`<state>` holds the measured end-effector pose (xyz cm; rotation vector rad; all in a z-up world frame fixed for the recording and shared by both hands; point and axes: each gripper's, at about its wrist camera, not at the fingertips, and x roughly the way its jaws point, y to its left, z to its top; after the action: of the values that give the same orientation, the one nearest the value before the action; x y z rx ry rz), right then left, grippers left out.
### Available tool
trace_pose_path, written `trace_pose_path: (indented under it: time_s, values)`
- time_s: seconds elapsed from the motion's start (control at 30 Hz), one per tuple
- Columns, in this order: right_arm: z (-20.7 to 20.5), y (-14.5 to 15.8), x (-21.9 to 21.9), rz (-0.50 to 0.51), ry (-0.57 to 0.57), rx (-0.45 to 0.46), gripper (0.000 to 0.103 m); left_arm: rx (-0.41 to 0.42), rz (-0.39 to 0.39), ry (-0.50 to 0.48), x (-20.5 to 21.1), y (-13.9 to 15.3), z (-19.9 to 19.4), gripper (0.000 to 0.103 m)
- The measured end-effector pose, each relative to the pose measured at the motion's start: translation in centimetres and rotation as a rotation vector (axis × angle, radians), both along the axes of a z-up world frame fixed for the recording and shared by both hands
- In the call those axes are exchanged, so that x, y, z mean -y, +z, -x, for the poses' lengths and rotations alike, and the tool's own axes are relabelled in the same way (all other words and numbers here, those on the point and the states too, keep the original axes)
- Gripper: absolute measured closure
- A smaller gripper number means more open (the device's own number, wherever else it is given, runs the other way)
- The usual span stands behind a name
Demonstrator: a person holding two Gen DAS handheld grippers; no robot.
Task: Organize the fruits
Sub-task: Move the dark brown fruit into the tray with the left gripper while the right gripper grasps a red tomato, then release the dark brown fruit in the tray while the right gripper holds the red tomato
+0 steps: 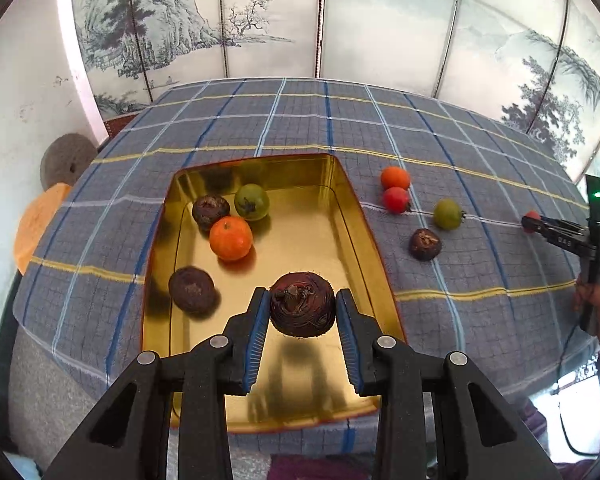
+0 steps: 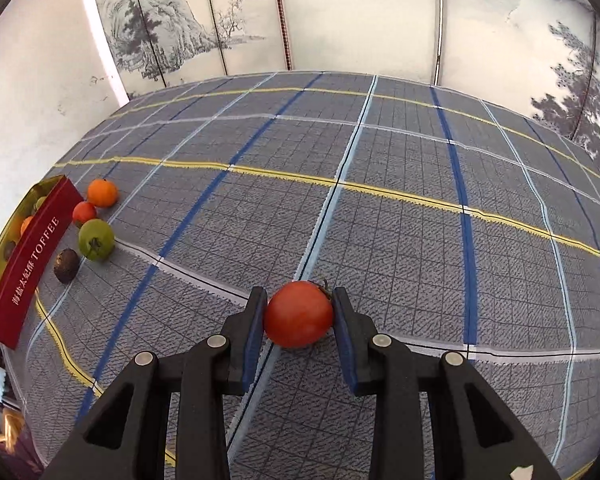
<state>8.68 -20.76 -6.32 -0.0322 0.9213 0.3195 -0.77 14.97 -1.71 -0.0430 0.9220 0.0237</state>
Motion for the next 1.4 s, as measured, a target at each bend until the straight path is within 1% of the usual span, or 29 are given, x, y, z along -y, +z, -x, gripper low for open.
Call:
trace_pose_path:
  time_s: [0.1, 0.2, 0.37, 0.8, 0.93, 1.0, 1.07, 1.17, 1.4]
  values:
    - [0.1, -0.1, 0.2, -0.010, -0.003, 0.004, 0.073, -0.007, -0.017, -0.001, 0.1, -0.4, -1.2, 0.068]
    - [0.2, -0.2, 0.3, -0.029, -0.006, 0.005, 0.073, -0.007, -0.062, 0.003, 0.4, -0.9, -2.3, 0.068]
    - [0.2, -0.3, 0.3, -0.032, -0.005, 0.007, 0.073, -0.012, -0.073, 0.000, 0.6, -1.3, -3.8, 0.068]
    - [0.2, -0.3, 0.3, -0.033, -0.006, 0.006, 0.073, 0.002, -0.163, -0.007, 1.1, -2.0, -6.5, 0.067]
    - [0.2, -0.3, 0.3, -0.034, -0.006, 0.007, 0.073, 0.018, -0.207, -0.001, 1.5, -1.9, -6.9, 0.067]
    - [0.2, -0.3, 0.3, -0.034, -0.006, 0.007, 0.073, 0.025, -0.239, 0.004, 1.8, -1.8, -7.0, 0.064]
    - [0.2, -0.3, 0.3, -0.034, -0.006, 0.006, 0.073, 0.032, -0.255, 0.008, 1.9, -1.6, -7.0, 0.051]
    - [0.2, -0.2, 0.4, -0.037, -0.009, 0.007, 0.073, 0.061, -0.274, 0.020, 2.0, -1.2, -6.5, 0.043]
    - [0.9, -0.1, 0.3, -0.043, -0.010, 0.008, 0.073, 0.091, -0.294, 0.045, 2.1, -0.3, -4.9, 0.042]
